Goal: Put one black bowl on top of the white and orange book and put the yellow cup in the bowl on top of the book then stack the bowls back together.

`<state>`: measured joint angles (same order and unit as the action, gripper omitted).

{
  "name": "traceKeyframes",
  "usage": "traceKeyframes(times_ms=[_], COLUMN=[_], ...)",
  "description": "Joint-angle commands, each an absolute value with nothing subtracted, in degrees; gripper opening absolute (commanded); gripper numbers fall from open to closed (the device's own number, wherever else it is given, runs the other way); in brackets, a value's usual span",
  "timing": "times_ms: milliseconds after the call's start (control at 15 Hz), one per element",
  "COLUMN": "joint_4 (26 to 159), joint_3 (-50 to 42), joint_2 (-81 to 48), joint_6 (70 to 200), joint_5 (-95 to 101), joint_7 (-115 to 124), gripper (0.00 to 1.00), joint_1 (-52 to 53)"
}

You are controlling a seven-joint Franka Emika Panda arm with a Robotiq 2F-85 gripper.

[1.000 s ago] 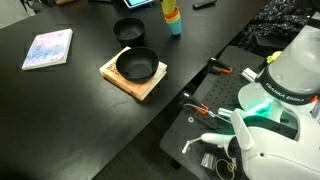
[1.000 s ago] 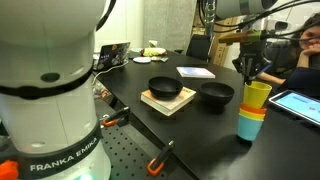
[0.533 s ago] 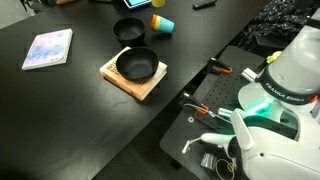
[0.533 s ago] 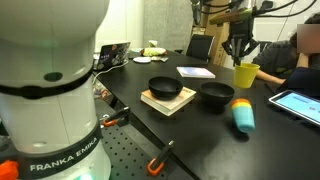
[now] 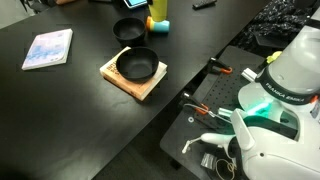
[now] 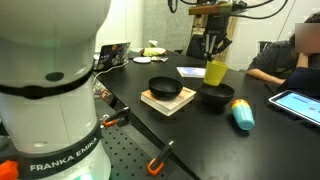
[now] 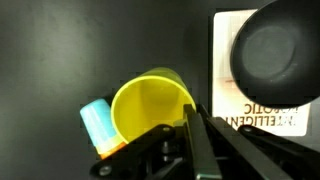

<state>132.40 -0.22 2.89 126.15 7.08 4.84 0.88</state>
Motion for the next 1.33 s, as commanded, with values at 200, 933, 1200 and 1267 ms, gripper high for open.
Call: traceKeyframes(times_ms=[200,933,1200,1267], joint_4=[143.77,150.42,151.41,151.61], joint_3=[3.57,10.37,11.73,12.02], joint_2=[14.11,13.64,10.81,9.97], joint_6=[126.62,138.52,144.44,145.9], joint_5=[-1.11,-5.5,-4.67,-4.34], joint_7=[-3.77,-5.04,-5.62,-5.81], gripper=[0.02,0.02,0.02,0.02], joint_1=[5.34,14.23,15.72,15.93])
